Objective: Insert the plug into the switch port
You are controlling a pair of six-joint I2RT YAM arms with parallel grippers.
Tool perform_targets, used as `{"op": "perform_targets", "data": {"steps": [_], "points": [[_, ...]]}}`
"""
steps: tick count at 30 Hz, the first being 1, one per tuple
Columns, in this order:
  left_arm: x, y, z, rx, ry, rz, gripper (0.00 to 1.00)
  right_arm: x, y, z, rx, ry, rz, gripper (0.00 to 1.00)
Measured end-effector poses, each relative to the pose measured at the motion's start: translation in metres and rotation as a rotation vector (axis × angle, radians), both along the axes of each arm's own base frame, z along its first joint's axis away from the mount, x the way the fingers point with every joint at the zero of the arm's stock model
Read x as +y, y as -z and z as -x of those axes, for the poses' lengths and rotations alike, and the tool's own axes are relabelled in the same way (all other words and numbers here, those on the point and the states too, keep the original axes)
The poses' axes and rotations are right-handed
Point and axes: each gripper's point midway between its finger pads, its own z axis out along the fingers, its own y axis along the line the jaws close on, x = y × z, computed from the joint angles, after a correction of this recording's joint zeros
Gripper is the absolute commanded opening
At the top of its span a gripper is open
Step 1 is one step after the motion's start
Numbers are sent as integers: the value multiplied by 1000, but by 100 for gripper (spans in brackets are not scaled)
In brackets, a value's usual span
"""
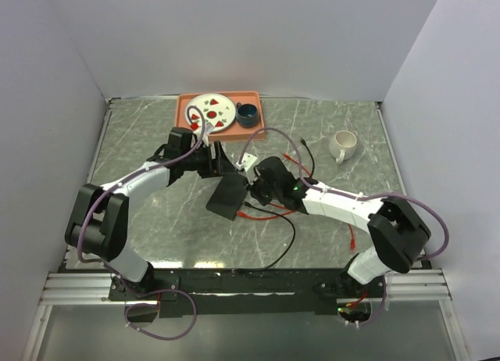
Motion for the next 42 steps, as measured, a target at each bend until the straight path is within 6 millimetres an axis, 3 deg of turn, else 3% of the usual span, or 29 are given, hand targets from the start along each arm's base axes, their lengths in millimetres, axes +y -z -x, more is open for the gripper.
{"op": "perform_targets", "data": {"steps": [5, 11, 14, 18, 20, 26, 32, 34, 36, 38, 42], "points": [[-28, 5, 19, 69, 89, 62, 58, 4, -22, -6, -60, 8, -54, 0], [-60, 4, 44, 124, 186, 120, 56, 3, -25, -8, -70, 20, -57, 0], [-65, 1, 47, 119, 201, 133, 48, 1, -24, -7, -70, 24, -55, 0], [-69, 0, 51, 130, 210, 139, 26, -1, -22, -6, -66, 31, -52, 0], [-71, 1, 53, 128, 215, 134, 25, -2, -22, -6, -65, 35, -51, 0], [-72, 7, 52, 143, 218, 128, 45, -5, -23, -6, -69, 47, -45, 0], [-73, 11, 51, 153, 215, 121, 39, -6, -22, -6, -66, 52, -39, 0], [-74, 10, 51, 152, 219, 125, 34, -6, -22, -6, -66, 53, -39, 0], [-75, 9, 51, 152, 221, 129, 23, -6, -22, -6, -65, 50, -41, 0], [-77, 9, 51, 156, 226, 134, 1, -4, -22, -5, -64, 45, -47, 0], [-80, 7, 52, 155, 244, 147, 1, -6, -20, -4, -58, 44, -45, 0]]}}
